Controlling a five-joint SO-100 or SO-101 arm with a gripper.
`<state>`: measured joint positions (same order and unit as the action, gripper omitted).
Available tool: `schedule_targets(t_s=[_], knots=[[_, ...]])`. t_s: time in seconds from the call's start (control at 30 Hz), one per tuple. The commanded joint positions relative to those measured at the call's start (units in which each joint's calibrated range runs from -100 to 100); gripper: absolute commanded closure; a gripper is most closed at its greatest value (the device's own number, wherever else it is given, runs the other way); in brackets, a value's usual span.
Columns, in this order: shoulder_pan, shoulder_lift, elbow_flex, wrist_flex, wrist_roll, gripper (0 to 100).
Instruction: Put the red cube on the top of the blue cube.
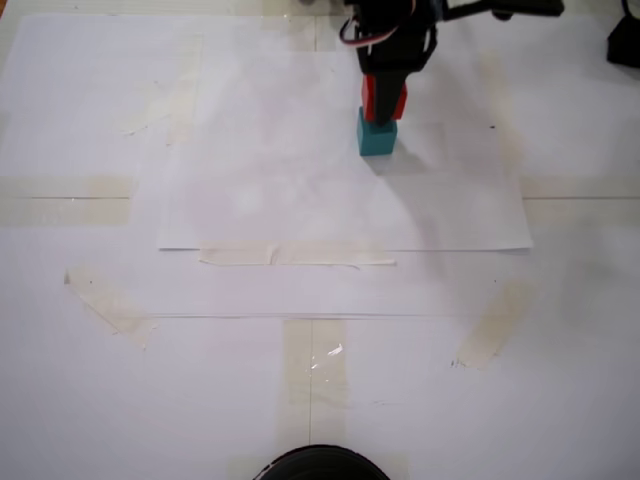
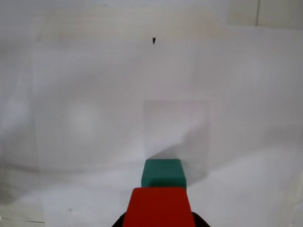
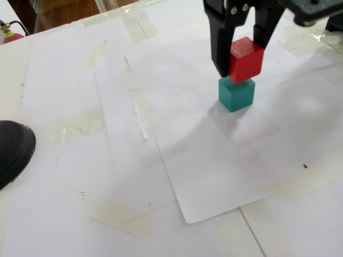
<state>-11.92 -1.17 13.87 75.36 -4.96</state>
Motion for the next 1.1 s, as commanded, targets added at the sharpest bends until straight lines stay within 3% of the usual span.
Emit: schedule_targets(t_s=[0.0,1.07], knots=[[-0.50,-4.92,-3.93,0.02,-0.34,87],[-1.33,-3.81,-0.12,-3.32,-0.54,85]])
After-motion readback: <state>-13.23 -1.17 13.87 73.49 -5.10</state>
